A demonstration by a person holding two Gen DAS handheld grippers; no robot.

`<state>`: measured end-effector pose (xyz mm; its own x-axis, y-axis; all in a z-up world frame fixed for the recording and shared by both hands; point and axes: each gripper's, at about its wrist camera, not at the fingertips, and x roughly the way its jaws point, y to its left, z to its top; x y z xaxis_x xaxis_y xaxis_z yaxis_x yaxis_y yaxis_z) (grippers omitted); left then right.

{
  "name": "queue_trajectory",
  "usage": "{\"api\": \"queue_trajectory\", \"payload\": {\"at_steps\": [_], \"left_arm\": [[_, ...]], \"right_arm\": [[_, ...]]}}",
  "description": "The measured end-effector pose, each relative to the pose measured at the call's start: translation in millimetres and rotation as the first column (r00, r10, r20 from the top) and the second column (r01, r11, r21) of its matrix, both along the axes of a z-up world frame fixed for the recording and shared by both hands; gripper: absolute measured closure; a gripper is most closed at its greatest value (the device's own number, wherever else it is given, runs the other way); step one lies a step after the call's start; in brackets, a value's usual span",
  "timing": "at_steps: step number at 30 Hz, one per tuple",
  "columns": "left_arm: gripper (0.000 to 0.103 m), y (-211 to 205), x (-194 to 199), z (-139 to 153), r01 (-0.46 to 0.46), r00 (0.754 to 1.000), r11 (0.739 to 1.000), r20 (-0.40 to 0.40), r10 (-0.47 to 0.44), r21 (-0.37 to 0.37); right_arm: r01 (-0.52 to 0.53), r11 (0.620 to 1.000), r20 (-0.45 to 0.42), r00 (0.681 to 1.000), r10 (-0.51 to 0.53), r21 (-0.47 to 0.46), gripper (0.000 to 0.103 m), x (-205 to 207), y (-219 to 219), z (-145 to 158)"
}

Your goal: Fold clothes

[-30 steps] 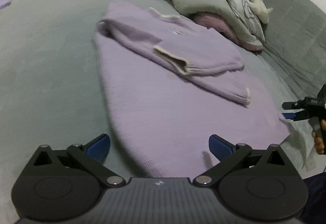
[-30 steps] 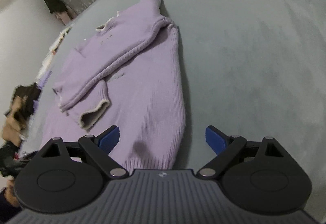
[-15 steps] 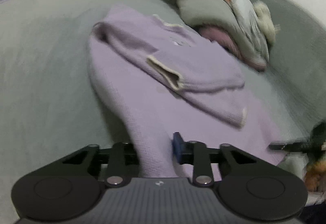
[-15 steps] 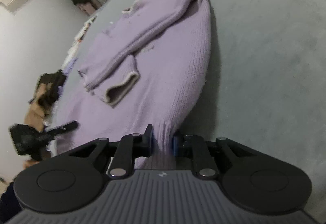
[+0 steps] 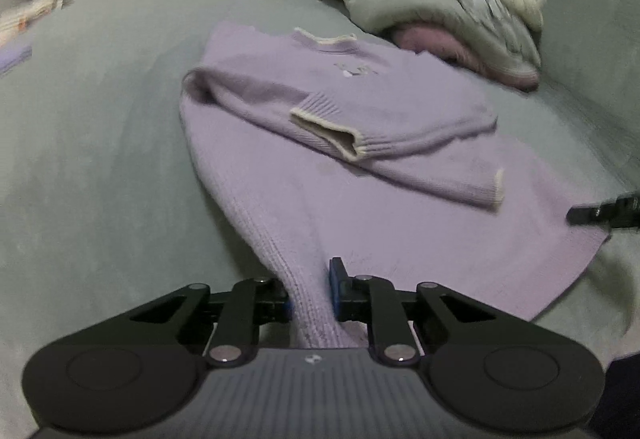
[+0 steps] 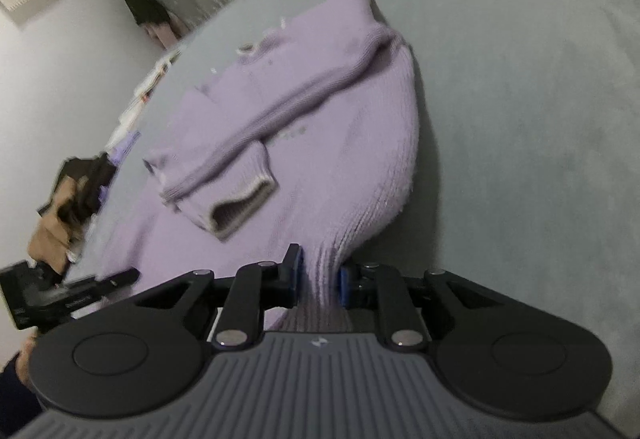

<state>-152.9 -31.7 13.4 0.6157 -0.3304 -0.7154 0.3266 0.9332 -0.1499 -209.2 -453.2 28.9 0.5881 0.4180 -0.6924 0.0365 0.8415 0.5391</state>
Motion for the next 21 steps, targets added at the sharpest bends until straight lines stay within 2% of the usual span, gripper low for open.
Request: {"api": "queue_trajectory", "payload": {"at_steps": [1, 3, 5, 6, 7, 8, 9, 11, 16, 19, 21], "left_arm": [[0.087, -1, 0, -1, -0.001, 1.0, 1.0, -0.001, 0.001, 0.006], [0.086, 1, 2, -5, -0.004, 1.0, 1.0, -0.014, 0.004, 0.002], [0.084, 2, 2, -9, -0.005, 1.0, 1.0, -0.019, 0.005, 0.005], [0.078, 2, 1, -10, -0.008, 1.0, 1.0, -0.014, 0.008, 0.02], [0.074, 1, 1, -10, -0.012, 1.0, 0.999, -0.008, 0.012, 0.036], [0.067, 1, 1, -10, -0.016, 1.0, 0.998, -0.002, 0.017, 0.052], [0.062, 1, 0, -10, -0.024, 1.0, 0.998, 0.001, 0.024, 0.061], [0.06, 2, 0, -10, -0.034, 0.999, 0.998, 0.001, 0.033, 0.061], [0.052, 3, 0, -13, -0.034, 0.999, 0.998, 0.01, 0.034, 0.05], [0.041, 1, -2, -14, -0.013, 1.0, 0.999, 0.016, 0.013, 0.047], [0.024, -2, -4, -16, 0.004, 1.0, 0.999, 0.021, -0.005, 0.044]], "right_arm": [[0.0, 1.0, -0.017, 1.0, 0.0, -0.003, 0.067, 2, 0, -4], [0.009, 1.0, -0.038, 0.999, -0.008, 0.027, 0.061, 4, 0, -13], [0.01, 0.997, -0.032, 0.999, -0.008, 0.071, 0.041, 5, -3, -15], [0.008, 0.994, -0.027, 1.0, -0.005, 0.112, 0.024, 5, -3, -17], [0.006, 0.988, -0.022, 1.0, -0.003, 0.153, 0.015, 5, -4, -18], [-0.002, 0.986, -0.016, 1.0, 0.005, 0.167, 0.013, 6, -2, -19], [-0.02, 0.99, -0.009, 1.0, 0.021, 0.143, 0.01, 8, 5, -18], [-0.059, 0.995, 0.007, 0.998, 0.059, 0.085, 0.0, 10, 19, -16], [-0.086, 0.994, 0.033, 0.996, 0.088, -0.071, 0.0, 10, 45, -12], [-0.083, 0.985, 0.054, 0.994, 0.092, -0.154, 0.0, 9, 58, -12], [-0.069, 0.975, 0.064, 0.994, 0.084, -0.21, 0.0, 8, 68, -12]]}}
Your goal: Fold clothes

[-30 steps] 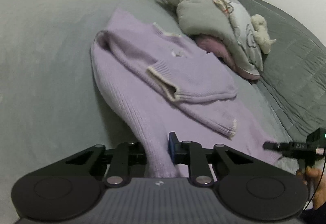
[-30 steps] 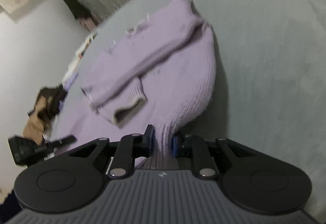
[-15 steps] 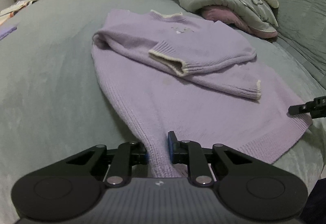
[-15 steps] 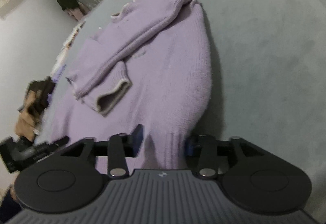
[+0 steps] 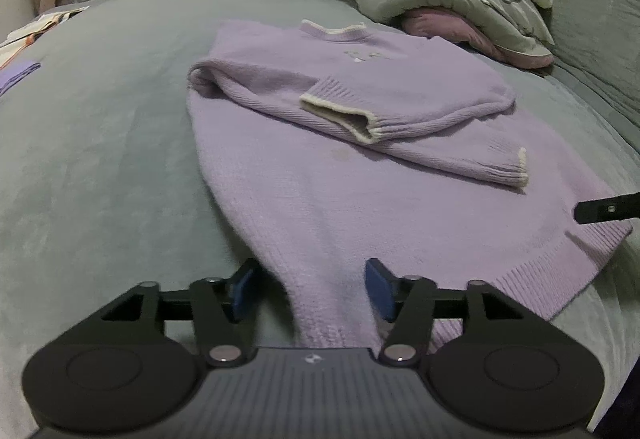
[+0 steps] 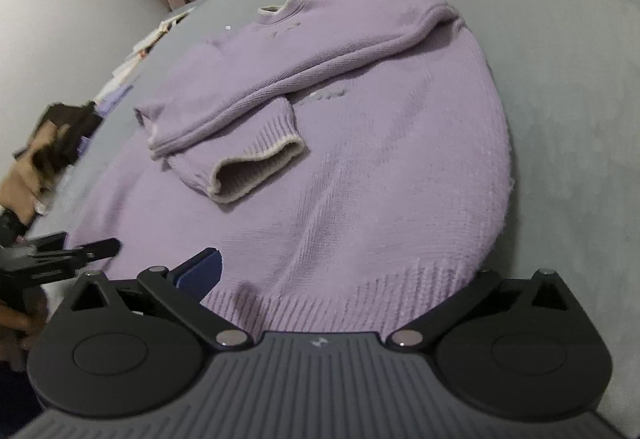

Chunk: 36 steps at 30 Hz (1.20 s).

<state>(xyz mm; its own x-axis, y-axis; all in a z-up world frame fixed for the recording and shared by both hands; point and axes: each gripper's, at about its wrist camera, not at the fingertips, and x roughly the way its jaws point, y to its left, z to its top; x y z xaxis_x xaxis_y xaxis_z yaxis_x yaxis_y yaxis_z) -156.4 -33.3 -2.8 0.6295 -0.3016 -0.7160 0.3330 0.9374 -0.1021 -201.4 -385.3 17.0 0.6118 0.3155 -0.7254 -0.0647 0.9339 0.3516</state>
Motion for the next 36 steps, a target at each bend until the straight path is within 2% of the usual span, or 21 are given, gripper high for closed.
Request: {"api": "queue_trajectory", "payload": {"at_steps": [3, 5, 6, 8, 12, 14, 17, 18, 19, 20, 21, 22, 24, 25, 27, 30, 34, 36], "left_arm": [[0.007, -5, -4, -5, 0.028, 0.999, 1.0, 0.017, -0.028, 0.003], [0.001, -7, -7, -8, 0.029, 0.999, 1.0, 0.031, -0.03, 0.006], [0.001, -8, -8, -9, 0.029, 0.999, 1.0, 0.037, -0.03, 0.007], [0.001, -6, -10, -10, 0.024, 0.998, 1.0, 0.052, -0.024, -0.002], [0.001, -2, -13, -12, -0.032, 0.997, 0.999, 0.075, 0.034, -0.035], [0.001, -3, -14, -13, -0.04, 0.996, 0.998, 0.075, 0.043, -0.047], [0.001, -5, -16, -13, -0.033, 0.997, 0.997, 0.069, 0.037, -0.065], [0.003, -5, -15, -11, -0.011, 0.998, 0.997, 0.063, 0.016, -0.078], [0.007, -5, -15, -9, 0.011, 0.998, 0.996, 0.058, -0.006, -0.092], [0.024, -5, -15, -7, 0.017, 0.998, 0.996, 0.059, -0.012, -0.091], [0.046, -6, -15, -6, 0.01, 0.998, 0.997, 0.063, -0.006, -0.075], [0.053, -7, -14, -4, 0.001, 0.998, 0.998, 0.068, 0.003, -0.056], [0.074, -2, -9, -1, -0.016, 0.999, 0.997, 0.044, 0.02, -0.079], [0.079, 2, -6, 0, -0.028, 0.999, 0.994, 0.027, 0.031, -0.101], [0.088, 10, -2, 4, -0.043, 0.999, 0.988, -0.001, 0.044, -0.148], [0.089, 10, -3, 8, -0.035, 0.999, 0.987, 0.017, 0.038, -0.156], [0.089, 6, -3, 11, -0.034, 0.999, 0.988, 0.024, 0.037, -0.148], [0.089, 6, -2, 14, -0.031, 0.999, 0.989, 0.025, 0.035, -0.144]], "right_arm": [[0.053, 0.998, 0.045, 0.998, -0.052, -0.035, 0.0, -5, 7, -1], [0.079, 0.997, 0.109, 0.991, -0.075, -0.026, 0.0, -11, 7, -5], [0.084, 0.996, 0.134, 0.988, -0.081, -0.022, 0.0, -13, 6, -7], [0.073, 0.997, 0.121, 0.99, -0.072, -0.005, 0.0, -4, -6, 0], [0.259, 0.966, 0.131, 0.957, -0.26, 0.026, 0.0, -2, -36, 11], [0.261, 0.963, 0.093, 0.96, -0.266, 0.062, 0.0, 0, -42, 6], [0.221, 0.972, 0.086, 0.97, -0.227, 0.075, 0.0, -2, -38, 0], [0.194, 0.978, 0.081, 0.976, -0.2, 0.07, 0.001, -2, -36, 1], [0.182, 0.982, 0.078, 0.979, -0.186, 0.054, 0.008, -3, -34, 1], [0.184, 0.982, 0.075, 0.98, -0.186, 0.031, 0.018, -4, -34, 3], [0.197, 0.98, 0.073, 0.978, -0.197, 0.007, 0.064, -6, -34, 4], [0.206, 0.979, 0.071, 0.976, -0.205, -0.005, 0.088, -6, -34, 5], [0.205, 0.979, 0.067, 0.977, -0.204, 0.002, 0.088, -9, -35, 5], [0.191, 0.981, 0.078, 0.979, -0.187, -0.039, 0.088, -11, -28, 7], [0.151, 0.973, 0.116, 0.984, -0.132, -0.176, 0.088, -12, -9, 14], [0.138, 0.946, 0.162, 0.982, -0.094, -0.292, 0.088, -17, 9, 24], [0.13, 0.922, 0.205, 0.977, -0.056, -0.364, 0.088, -22, 15, 36], [0.129, 0.923, 0.214, 0.975, -0.052, -0.363, 0.088, -23, 13, 39]]}}
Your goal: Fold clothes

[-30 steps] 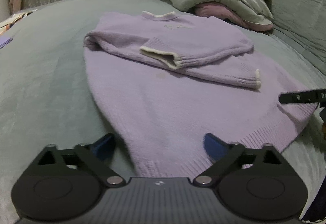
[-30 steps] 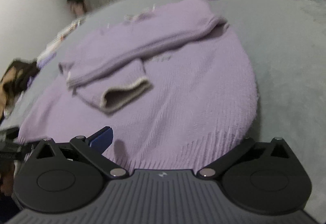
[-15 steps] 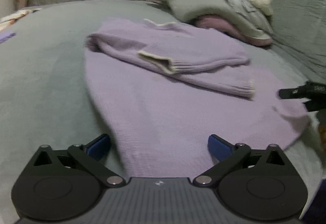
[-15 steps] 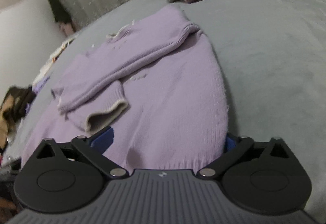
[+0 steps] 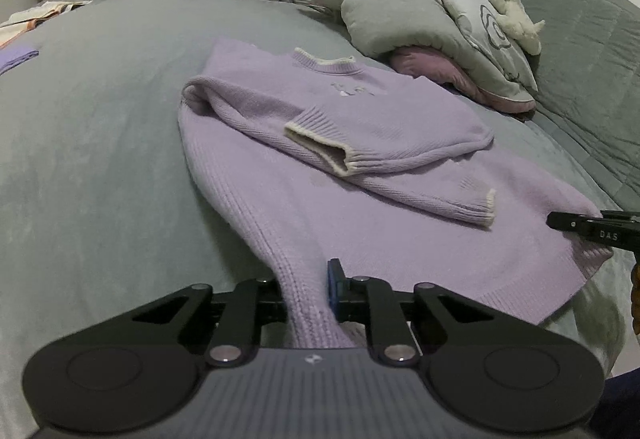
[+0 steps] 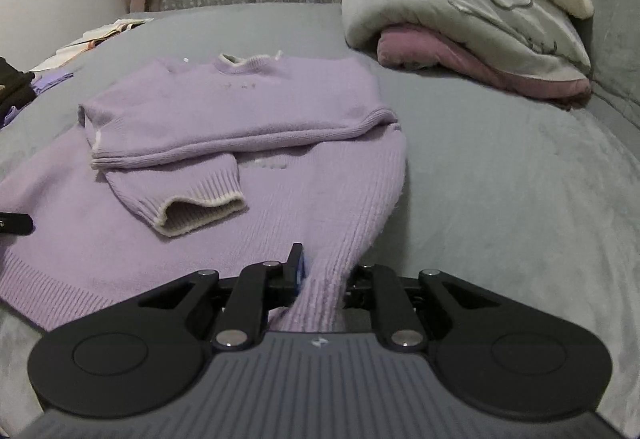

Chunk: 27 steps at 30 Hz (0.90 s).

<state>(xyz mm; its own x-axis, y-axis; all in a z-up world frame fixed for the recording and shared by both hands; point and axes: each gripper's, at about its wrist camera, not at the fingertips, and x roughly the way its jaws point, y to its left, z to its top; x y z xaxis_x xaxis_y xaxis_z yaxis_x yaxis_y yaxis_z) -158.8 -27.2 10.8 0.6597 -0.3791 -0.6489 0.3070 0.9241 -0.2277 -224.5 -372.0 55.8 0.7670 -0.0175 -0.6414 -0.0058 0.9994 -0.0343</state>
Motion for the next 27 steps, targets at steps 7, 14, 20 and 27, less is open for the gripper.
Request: {"api": "queue_trajectory", "payload": {"at_steps": [7, 14, 20, 27], "left_arm": [[0.089, 7, 0, 16, 0.009, 0.999, 1.0, 0.03, -0.009, -0.016], [0.088, 11, 2, 10, 0.016, 1.0, 0.999, -0.008, -0.016, -0.028], [0.088, 16, 7, 11, 0.005, 0.999, 0.997, -0.035, -0.008, -0.074], [0.084, 11, 8, -2, 0.005, 0.997, 0.999, -0.081, -0.007, -0.033]], "right_arm": [[-0.008, 0.999, -0.008, 1.0, 0.008, 0.042, 0.088, -5, -9, 4], [-0.005, 0.982, -0.022, 1.0, 0.009, 0.187, 0.087, -13, -33, 6], [-0.004, 0.958, -0.007, 1.0, 0.006, 0.286, 0.087, -13, -47, 8], [0.018, 0.944, -0.083, 0.996, 0.01, 0.329, 0.082, -9, -55, -5]]}}
